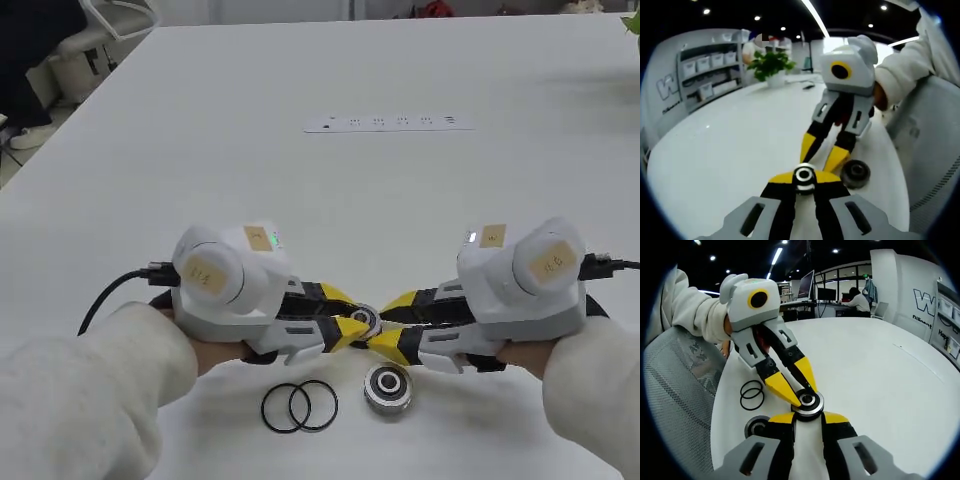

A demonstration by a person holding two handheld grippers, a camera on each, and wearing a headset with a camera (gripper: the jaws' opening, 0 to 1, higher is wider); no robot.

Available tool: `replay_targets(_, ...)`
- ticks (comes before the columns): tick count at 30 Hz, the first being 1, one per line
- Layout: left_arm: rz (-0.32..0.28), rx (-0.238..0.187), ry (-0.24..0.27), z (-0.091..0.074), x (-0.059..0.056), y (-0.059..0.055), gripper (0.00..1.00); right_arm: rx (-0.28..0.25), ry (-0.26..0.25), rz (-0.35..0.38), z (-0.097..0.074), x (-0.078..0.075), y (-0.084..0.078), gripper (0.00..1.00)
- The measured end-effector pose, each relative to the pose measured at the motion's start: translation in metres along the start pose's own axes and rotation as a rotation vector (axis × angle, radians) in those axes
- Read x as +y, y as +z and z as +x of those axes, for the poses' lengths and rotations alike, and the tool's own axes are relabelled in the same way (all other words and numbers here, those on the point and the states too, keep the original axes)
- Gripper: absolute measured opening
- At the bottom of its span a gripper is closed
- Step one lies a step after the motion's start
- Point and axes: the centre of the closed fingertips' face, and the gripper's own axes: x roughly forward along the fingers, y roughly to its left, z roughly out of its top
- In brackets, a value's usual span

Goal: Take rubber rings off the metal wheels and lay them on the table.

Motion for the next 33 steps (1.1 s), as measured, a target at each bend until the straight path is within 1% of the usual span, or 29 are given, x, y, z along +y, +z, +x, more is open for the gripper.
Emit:
replay_targets(2, -0.002, -0.001, 0.0, 0.0, 0.0, 0.0, 0.14, 0.016, -0.001, -0.009, -0.002, -0.001, -0.002, 0.15)
replay_targets(3, -0.003, -0.001, 0.001, 0.0, 0.0, 0.0, 0.14, 0.025, -0.001, 0.0, -0.003, -0.002, -0.004, 0.12)
replay_targets(4, -0.004, -0.002, 0.001, 0.0, 0.0, 0.0, 0.14, 0.027, -0.003, 0.004, -0.003, -0.004, -0.005, 0.07)
replay_targets(5, -0.005, -0.002, 0.001, 0.0, 0.0, 0.0, 0.14, 0.02, -0.008, 0.007, -0.004, -0.005, -0.005, 0.05)
replay_targets(6, -0.01, -0.003, 0.001, 0.0, 0.0, 0.0, 0.14, 0.018, -0.009, 0.016, -0.003, -0.005, -0.004, 0.05)
replay_targets(8, -0.011, -0.002, 0.002, 0.0, 0.0, 0.0, 0.14, 0.034, -0.014, -0.028, -0.002, -0.004, -0.004, 0.05)
replay_targets(11, -0.019, -0.004, 0.003, 0.0, 0.0, 0.0, 0.14, 0.048, -0.019, -0.042, -0.002, -0.003, -0.004, 0.05)
replay_targets(20, -0.01, -0.001, -0.002, -0.001, -0.002, 0.0, 0.14, 0.064, -0.033, -0.022, -0.003, -0.007, -0.005, 0.01)
replay_targets(23, 0.001, 0.001, -0.005, 0.0, -0.003, 0.0, 0.14, 0.06, -0.032, 0.022, -0.005, -0.008, -0.005, 0.0)
replay_targets(25, 0.004, 0.002, -0.007, 0.0, -0.004, 0.0, 0.14, 0.055, -0.026, 0.079, -0.007, -0.007, -0.006, 0.0)
replay_targets(28, 0.009, 0.0, -0.013, 0.0, -0.005, 0.0, 0.14, 0.047, -0.02, 0.109, -0.008, -0.008, -0.007, 0.0)
replay_targets(33, 0.021, -0.002, -0.016, 0.001, -0.007, 0.001, 0.14, 0.043, -0.011, 0.198, -0.012, -0.009, -0.008, 0.0)
